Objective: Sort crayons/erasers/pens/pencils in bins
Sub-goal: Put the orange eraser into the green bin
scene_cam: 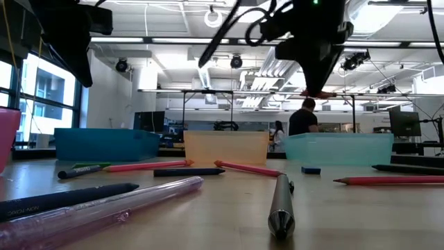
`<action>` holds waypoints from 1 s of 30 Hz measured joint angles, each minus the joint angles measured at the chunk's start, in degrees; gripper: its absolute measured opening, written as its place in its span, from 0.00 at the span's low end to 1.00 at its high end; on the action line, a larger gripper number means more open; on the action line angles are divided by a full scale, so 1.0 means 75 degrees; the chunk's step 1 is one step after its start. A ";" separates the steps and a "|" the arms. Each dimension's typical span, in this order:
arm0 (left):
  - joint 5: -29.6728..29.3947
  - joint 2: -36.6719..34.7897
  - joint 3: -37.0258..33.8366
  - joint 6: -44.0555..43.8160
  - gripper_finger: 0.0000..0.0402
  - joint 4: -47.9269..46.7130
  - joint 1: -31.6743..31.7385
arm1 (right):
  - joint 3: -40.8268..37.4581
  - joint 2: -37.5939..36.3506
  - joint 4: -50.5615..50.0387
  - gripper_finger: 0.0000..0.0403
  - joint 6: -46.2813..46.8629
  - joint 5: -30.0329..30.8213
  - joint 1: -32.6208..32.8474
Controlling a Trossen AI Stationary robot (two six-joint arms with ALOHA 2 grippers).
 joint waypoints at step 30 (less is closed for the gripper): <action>-0.0058 -0.0003 0.0000 0.0662 0.29 0.0238 0.0002 | -0.5224 -0.4667 0.5617 0.13 -0.3828 -0.0427 -0.5809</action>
